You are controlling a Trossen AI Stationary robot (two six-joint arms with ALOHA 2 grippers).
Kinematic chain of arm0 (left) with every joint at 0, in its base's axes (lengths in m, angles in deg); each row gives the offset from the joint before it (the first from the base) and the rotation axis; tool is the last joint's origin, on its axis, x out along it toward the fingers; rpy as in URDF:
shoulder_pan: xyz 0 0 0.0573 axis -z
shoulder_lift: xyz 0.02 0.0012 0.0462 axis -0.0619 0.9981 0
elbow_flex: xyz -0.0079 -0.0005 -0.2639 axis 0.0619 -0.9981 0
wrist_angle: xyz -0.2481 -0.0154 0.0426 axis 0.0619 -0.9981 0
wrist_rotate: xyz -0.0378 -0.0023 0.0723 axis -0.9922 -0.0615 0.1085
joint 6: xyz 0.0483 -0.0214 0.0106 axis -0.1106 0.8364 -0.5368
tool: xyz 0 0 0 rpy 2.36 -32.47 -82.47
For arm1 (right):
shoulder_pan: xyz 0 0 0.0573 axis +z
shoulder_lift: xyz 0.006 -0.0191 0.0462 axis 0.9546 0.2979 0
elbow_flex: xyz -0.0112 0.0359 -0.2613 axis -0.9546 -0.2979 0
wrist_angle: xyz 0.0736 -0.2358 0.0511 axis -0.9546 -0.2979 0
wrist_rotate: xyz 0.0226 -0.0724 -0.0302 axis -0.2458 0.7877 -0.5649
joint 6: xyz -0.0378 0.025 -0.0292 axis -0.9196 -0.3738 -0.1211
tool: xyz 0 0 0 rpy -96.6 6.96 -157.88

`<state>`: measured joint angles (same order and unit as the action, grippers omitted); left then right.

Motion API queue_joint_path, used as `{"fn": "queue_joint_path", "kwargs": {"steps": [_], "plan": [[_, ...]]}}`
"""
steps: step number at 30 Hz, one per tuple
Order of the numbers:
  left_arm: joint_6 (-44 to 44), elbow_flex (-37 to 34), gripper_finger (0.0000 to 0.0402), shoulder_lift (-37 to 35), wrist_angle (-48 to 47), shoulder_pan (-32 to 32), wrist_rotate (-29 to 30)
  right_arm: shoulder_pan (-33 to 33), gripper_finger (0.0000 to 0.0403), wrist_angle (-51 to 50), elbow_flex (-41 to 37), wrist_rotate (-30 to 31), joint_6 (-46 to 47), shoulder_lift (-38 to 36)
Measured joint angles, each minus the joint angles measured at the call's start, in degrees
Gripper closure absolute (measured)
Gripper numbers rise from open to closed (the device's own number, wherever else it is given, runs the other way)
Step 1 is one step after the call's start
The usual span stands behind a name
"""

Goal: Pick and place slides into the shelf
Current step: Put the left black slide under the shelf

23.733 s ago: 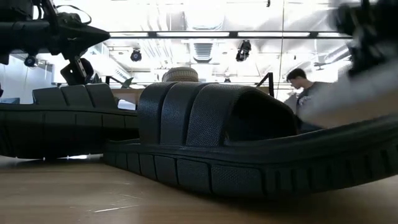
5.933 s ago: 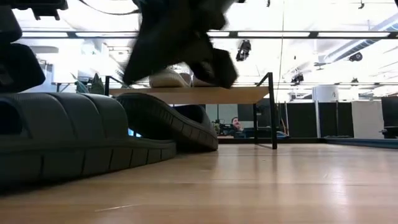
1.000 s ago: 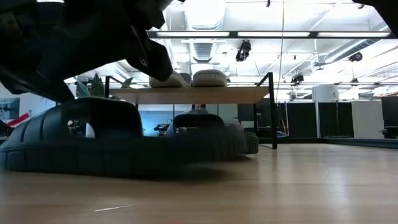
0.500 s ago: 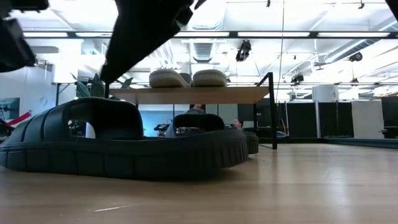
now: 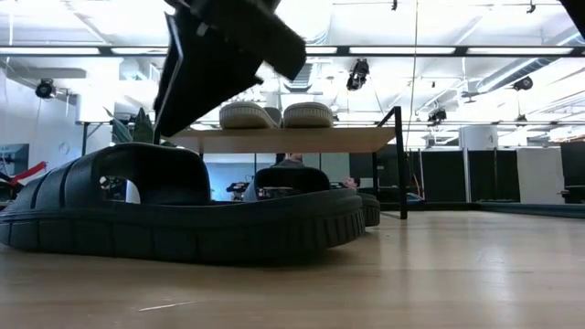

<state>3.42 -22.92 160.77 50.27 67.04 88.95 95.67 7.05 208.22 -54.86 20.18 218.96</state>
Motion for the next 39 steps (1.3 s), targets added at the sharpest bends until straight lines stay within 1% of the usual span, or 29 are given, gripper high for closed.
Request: {"fn": "queue_joint_path", "kwargs": {"steps": [3, 6, 8, 11, 14, 16, 19, 21, 25, 26, 27, 33, 34, 36, 39], "plan": [[0.00, 2.75, 0.0402, 1.55, 0.16, 0.94, 0.18, -0.16, 0.0160, 4.28, -1.70, -0.02, -3.97, 0.22], [-0.03, 5.15, 0.0402, 3.33, 0.06, 1.13, 0.18, -0.51, 0.0140, 8.64, -3.64, -0.10, -8.19, 0.70], [-0.16, 6.38, 0.0402, 4.44, 0.06, 1.13, 0.18, -0.96, 0.0135, 10.79, -5.11, -0.09, -10.54, 0.86], [-0.20, 7.86, 0.0402, 6.08, -0.02, 1.12, 0.18, -1.79, 0.0137, 12.27, -6.90, 0.28, -12.16, 0.87], [-0.20, 9.32, 0.0402, 7.62, 0.01, 1.16, 0.16, -2.79, 0.0153, 12.94, -7.59, 1.66, -13.02, 0.90], [-0.22, 10.11, 0.0402, 8.49, 0.05, 1.29, 0.14, -3.39, 0.0172, 14.36, -7.60, 3.34, -13.04, 0.90], [-0.15, 10.59, 0.0402, 9.41, 0.30, 1.52, 0.11, -4.17, 0.0215, 16.99, -7.60, 4.39, -13.26, 0.90], [-0.11, 10.59, 0.0402, 9.84, 0.65, 1.62, 0.12, -4.67, 0.0252, 16.84, -7.57, 4.39, -12.17, 0.90], [0.02, 10.59, 0.0402, 9.87, 1.05, 1.83, 0.13, -5.49, 0.0341, 13.95, -7.49, 4.76, -4.81, 0.90], [0.02, 10.57, 0.0402, 9.79, 0.99, 1.83, 0.15, -5.55, 0.0366, 12.96, -7.41, 5.74, -2.43, 0.90], [0.02, 10.56, 0.0402, 9.68, 0.98, 1.83, 0.18, -5.64, 0.0379, 11.61, -7.32, 7.61, 0.02, 0.90], [0.04, 10.48, 0.0402, 9.34, 0.98, 1.83, 0.57, -5.77, 0.0388, 3.90, -7.30, 23.64, 21.64, 0.70], [0.04, 10.48, 0.0402, 9.34, 1.00, 1.83, 0.63, -5.79, 0.0388, 1.47, -6.57, 24.66, 24.73, 0.66], [0.07, 10.48, 0.0402, 9.34, 0.98, 1.79, 0.65, -5.91, 0.0388, -3.39, -4.94, 24.82, 29.71, 0.64], [0.04, 10.48, 0.0402, 9.30, 0.96, 1.76, 0.83, -5.78, 0.0388, -9.17, -3.82, 26.47, 33.31, 0.70]]}}
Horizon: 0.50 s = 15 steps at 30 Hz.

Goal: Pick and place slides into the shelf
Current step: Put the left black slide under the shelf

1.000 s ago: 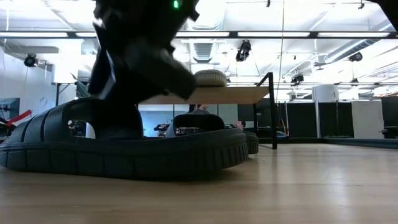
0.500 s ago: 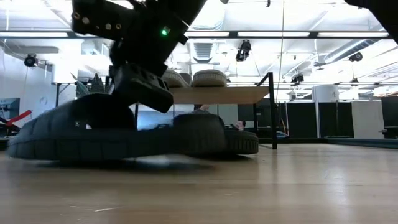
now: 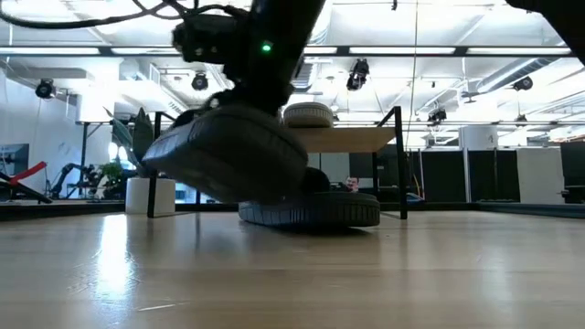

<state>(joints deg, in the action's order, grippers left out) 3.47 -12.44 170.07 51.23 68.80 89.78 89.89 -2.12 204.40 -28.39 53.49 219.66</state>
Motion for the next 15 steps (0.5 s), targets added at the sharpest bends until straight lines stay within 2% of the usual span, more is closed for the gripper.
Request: {"fn": "queue_joint_path", "kwargs": {"steps": [2, 4, 8, 11, 15], "plan": [[0.00, 0.00, 0.0402, 0.00, 0.03, -0.02, 0.51, 0.05, 0.0388, -1.22, -0.15, 1.40, 1.67, 0.11], [0.00, 0.00, 0.0402, -0.02, 0.02, -0.02, 0.86, -0.06, 0.0389, -0.93, -0.17, 0.07, 2.16, 0.19], [0.04, -0.04, 0.0402, -0.02, 0.02, -0.02, 0.88, -0.72, 0.0379, 1.87, -0.43, -8.03, 5.04, 0.17], [0.07, -0.04, 0.0402, -0.02, 0.04, -0.02, 1.00, -1.04, 0.0349, 2.70, -0.76, -11.30, 8.40, 0.17], [0.11, -0.07, 0.0402, -0.04, 0.09, -0.02, 1.51, -1.34, 0.0298, 4.37, -0.73, -11.91, 7.65, 0.20]]}}
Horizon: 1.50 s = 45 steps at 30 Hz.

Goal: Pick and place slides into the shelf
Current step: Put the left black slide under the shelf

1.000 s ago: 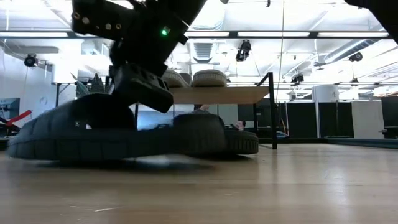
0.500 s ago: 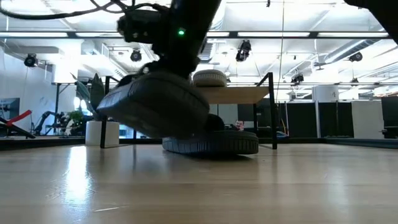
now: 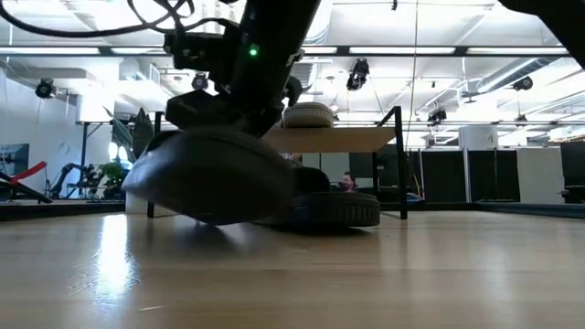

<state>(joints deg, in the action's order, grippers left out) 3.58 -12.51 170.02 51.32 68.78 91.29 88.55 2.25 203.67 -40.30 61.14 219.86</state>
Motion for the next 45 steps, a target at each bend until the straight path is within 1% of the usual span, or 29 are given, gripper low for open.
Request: {"fn": "queue_joint_path", "kwargs": {"steps": [3, 7, 9, 12, 14, 17, 21, 24, 27, 31, 35, 37, 42, 45], "plan": [[0.00, 0.00, 0.0402, 0.00, 0.02, 0.00, 0.64, -0.05, 0.0264, -0.35, 1.40, -1.10, -3.04, 0.00], [0.00, -0.03, 0.0402, 0.00, 0.06, 0.00, 0.64, 0.19, 0.0239, -1.77, 4.40, -5.53, -4.30, -0.02], [0.00, -0.07, 0.0402, 0.00, 0.00, 0.00, 0.81, 0.24, 0.0232, -2.62, 5.69, -6.91, -4.28, -0.17], [-0.02, -0.13, 0.0402, 0.00, 0.00, -0.02, 1.16, 0.21, 0.0225, -2.68, 6.30, -7.44, -3.23, -0.35], [-0.01, -0.25, 0.0402, 0.00, 0.00, -0.02, 1.35, 0.15, 0.0222, -3.32, 6.30, -10.23, -3.25, -0.35], [1.11, -0.69, 0.0402, -0.02, 0.03, -0.02, 1.98, 0.27, 0.0217, -7.65, 6.28, -13.98, -2.76, -0.42], [4.27, -2.62, 0.0402, 0.41, -0.36, -0.39, 6.27, 1.24, 0.0216, -14.17, 6.19, -14.28, 0.14, -1.85], [8.33, -6.40, 0.0402, 1.28, -1.91, -2.37, 6.93, 1.80, 0.0227, -16.35, 6.19, -14.68, 2.81, -4.25], [13.69, -11.29, 0.0402, 1.78, -1.95, -5.64, 7.08, 2.09, 0.0256, -19.04, 6.21, -15.33, 8.25, -7.05], [17.29, -16.64, 0.0402, 1.91, -1.90, -10.82, 8.28, 2.91, 0.0314, -23.03, 6.19, -15.75, 16.06, -10.71], [17.82, -20.13, 0.0402, 1.04, -1.57, -16.11, 8.07, 4.70, 0.0379, -27.93, 6.23, -16.21, 22.04, -13.48], [17.26, -21.08, 0.0402, 0.75, -1.44, -18.40, 7.04, 5.80, 0.0388, -30.31, 6.21, -16.36, 24.94, -13.88], [11.54, -22.59, 0.0402, -0.20, -1.14, -23.72, 7.51, 8.35, 0.0390, -33.79, 6.19, -15.85, 30.98, -14.16], [8.06, -23.26, 0.0402, -0.26, -0.38, -27.36, 7.92, 9.36, 0.0390, -34.19, 5.69, -15.32, 33.82, -14.16]]}}
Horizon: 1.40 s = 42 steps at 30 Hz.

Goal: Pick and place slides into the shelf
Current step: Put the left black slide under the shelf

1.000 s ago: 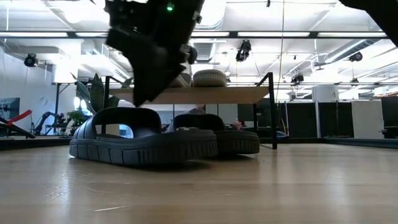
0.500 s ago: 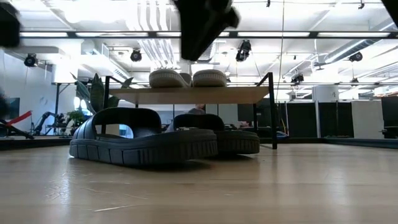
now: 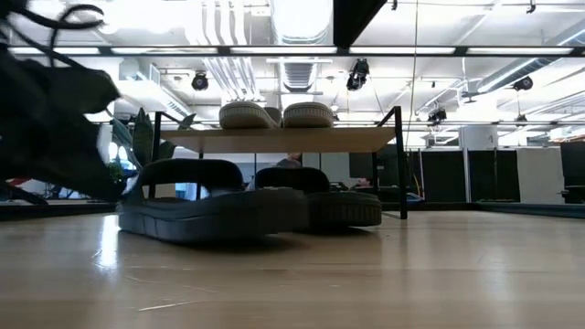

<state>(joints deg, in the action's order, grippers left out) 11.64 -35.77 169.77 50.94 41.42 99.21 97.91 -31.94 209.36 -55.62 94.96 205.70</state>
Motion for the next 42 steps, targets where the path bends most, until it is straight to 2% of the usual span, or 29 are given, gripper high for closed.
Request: {"fn": "queue_joint_path", "kwargs": {"steps": [3, 6, 9, 13, 19, 24, 26, 28, 32, 36, 39, 42], "plan": [[-6.87, -0.38, 0.0402, 0.02, 3.24, -3.85, 0.32, 0.76, 0.0390, -0.72, -0.28, 1.48, 2.45, 0.00], [-17.95, -0.39, 0.0402, 0.02, 8.54, -8.30, 0.27, 1.07, 0.0390, -2.06, -0.44, 2.65, 4.82, -0.02], [-26.20, -0.39, 0.0402, 0.02, 13.45, -13.25, -2.03, 1.14, 0.0390, -2.86, -0.81, 2.63, 6.56, -0.02], [-31.06, -0.30, 0.0402, 0.00, 15.52, -17.42, -5.68, 1.56, 0.0390, -4.06, -1.02, 2.53, 8.18, -0.02], [-35.49, -0.33, 0.0402, -2.05, 14.79, -17.68, -6.21, 3.06, 0.0390, -4.53, -4.28, -2.19, 12.01, -0.25], [-35.12, -0.24, 0.0402, -6.19, 10.15, -16.97, -12.20, 4.18, 0.0390, -4.52, -9.16, -7.28, 17.34, -0.44], [-32.69, -0.24, 0.0402, -8.38, 8.73, -14.98, -15.56, 4.41, 0.0390, -3.48, -11.55, -9.30, 19.37, -0.45], [-29.21, -0.24, 0.0402, -9.94, 9.31, -11.76, -16.23, 4.45, 0.0393, -0.70, -14.48, -11.23, 20.78, -0.94], [-21.80, -0.23, 0.0402, -11.02, 12.99, -3.71, -14.94, 3.64, 0.0394, 12.10, -23.44, -12.41, 22.95, -4.18], [-15.36, -0.22, 0.0402, -9.59, 19.47, 3.04, -10.39, 0.11, 0.0394, 23.12, -34.98, -11.13, 23.93, -10.54], [-12.18, -0.02, 0.0402, -7.24, 24.23, 5.69, -5.67, -3.58, 0.0394, 29.98, -44.34, -10.94, 23.49, -15.97], [-11.22, 1.22, 0.0402, -3.67, 26.23, 6.14, -4.11, -6.42, 0.0395, 38.35, -52.26, -13.42, 22.15, -19.53]]}}
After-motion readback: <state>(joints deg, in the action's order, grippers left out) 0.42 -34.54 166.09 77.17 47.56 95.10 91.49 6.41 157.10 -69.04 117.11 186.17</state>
